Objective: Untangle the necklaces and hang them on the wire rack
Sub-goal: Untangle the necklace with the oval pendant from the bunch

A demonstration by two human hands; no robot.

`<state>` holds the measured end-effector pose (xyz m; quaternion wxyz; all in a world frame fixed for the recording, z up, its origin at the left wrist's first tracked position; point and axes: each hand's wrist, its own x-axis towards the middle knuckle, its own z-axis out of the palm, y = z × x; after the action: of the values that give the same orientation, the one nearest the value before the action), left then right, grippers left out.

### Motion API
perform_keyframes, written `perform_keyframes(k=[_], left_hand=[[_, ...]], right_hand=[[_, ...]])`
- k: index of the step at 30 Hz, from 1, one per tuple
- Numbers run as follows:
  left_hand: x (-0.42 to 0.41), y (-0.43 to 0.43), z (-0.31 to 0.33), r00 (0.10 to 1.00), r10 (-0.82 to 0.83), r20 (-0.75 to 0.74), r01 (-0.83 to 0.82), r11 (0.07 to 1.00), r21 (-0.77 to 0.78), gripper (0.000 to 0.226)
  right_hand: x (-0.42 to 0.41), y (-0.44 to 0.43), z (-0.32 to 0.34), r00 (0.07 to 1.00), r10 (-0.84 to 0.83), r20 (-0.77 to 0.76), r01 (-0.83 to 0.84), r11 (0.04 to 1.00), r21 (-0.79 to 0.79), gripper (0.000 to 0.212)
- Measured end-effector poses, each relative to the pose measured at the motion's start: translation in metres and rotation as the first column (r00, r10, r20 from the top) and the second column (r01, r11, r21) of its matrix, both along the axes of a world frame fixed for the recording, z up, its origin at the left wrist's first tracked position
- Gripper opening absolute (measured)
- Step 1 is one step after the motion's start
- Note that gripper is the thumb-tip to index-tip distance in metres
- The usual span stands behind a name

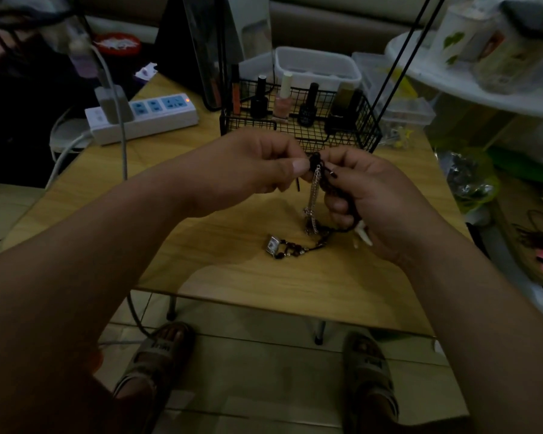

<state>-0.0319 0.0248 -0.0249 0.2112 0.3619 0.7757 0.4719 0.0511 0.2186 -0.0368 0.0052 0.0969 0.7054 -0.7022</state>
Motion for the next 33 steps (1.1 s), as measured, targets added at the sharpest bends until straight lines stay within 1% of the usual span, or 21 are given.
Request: perform_keyframes(k=[3,4,6,8,9,10,13,16,18,22,24,26,27,29,31,33], left_hand=[[0.000,0.001,0.000,0.999,0.009,0.040,-0.009,1.000,0.015,0.018],[-0.001,0.001,0.000,0.999,0.020,0.049,-0.021,1.000,0.018,0.017],[-0.001,0.002,0.000,0.997,0.045,0.063,-0.046,0.999,0.022,0.018],[-0.001,0.003,0.000,0.995,0.068,0.077,-0.070,0.997,0.034,0.018],[-0.001,0.004,0.000,0.993,0.079,0.084,-0.083,0.996,0.042,0.018],[-0.001,0.005,-0.001,0.992,0.090,0.094,-0.095,0.994,0.051,0.019],[0.000,0.007,-0.002,0.987,0.101,0.124,-0.111,0.991,0.076,0.017],[0.001,0.006,-0.002,0.985,0.124,0.121,-0.134,0.988,0.080,0.011],[0.001,0.005,-0.002,0.986,0.134,0.094,-0.141,0.987,0.074,0.009],[0.000,0.005,-0.004,0.985,0.168,-0.051,-0.167,0.986,0.007,0.008],[0.000,0.005,-0.003,0.984,0.166,-0.071,-0.166,0.986,-0.005,0.008],[0.000,0.006,-0.002,0.986,0.145,-0.086,-0.149,0.988,-0.040,0.009],[0.000,0.006,-0.002,0.986,0.139,-0.090,-0.145,0.988,-0.061,0.012],[-0.001,0.004,-0.001,0.986,0.143,-0.083,-0.150,0.985,-0.088,0.017],[-0.004,0.001,0.001,0.984,0.158,-0.084,-0.166,0.980,-0.108,0.017],[-0.008,-0.003,0.003,0.976,0.197,-0.096,-0.205,0.974,-0.093,0.014]], right_hand=[[0.001,-0.001,0.000,0.997,-0.080,-0.008,0.080,0.981,0.179,0.013],[0.001,-0.002,-0.001,0.991,-0.128,-0.036,0.133,0.959,0.251,0.012],[0.005,-0.004,-0.001,0.965,-0.224,-0.136,0.260,0.884,0.389,0.013],[0.011,-0.008,0.000,0.939,-0.253,-0.235,0.334,0.835,0.437,0.011],[0.014,-0.010,-0.001,0.936,-0.239,-0.257,0.333,0.834,0.439,0.007],[0.016,-0.012,-0.001,0.943,-0.209,-0.261,0.307,0.847,0.433,0.004],[0.017,-0.021,-0.006,0.965,-0.127,-0.230,0.216,0.881,0.421,0.009],[0.012,-0.021,-0.008,0.965,-0.129,-0.228,0.218,0.877,0.428,0.008],[0.010,-0.019,-0.008,0.971,-0.135,-0.198,0.206,0.894,0.398,0.009],[0.010,-0.014,-0.004,0.981,-0.159,-0.115,0.181,0.957,0.225,0.012],[0.008,-0.013,-0.001,0.988,-0.147,-0.052,0.151,0.985,0.086,0.016],[0.007,-0.014,0.001,0.992,-0.126,0.011,0.126,0.990,-0.059,0.015],[0.007,-0.014,0.001,0.992,-0.120,0.032,0.123,0.987,-0.101,0.014],[0.006,-0.012,0.001,0.993,-0.114,0.037,0.117,0.988,-0.101,0.011],[0.005,-0.006,0.002,0.995,-0.098,0.007,0.098,0.994,-0.039,0.006],[0.004,0.003,0.005,0.996,-0.075,-0.044,0.075,0.997,0.007,0.006]])
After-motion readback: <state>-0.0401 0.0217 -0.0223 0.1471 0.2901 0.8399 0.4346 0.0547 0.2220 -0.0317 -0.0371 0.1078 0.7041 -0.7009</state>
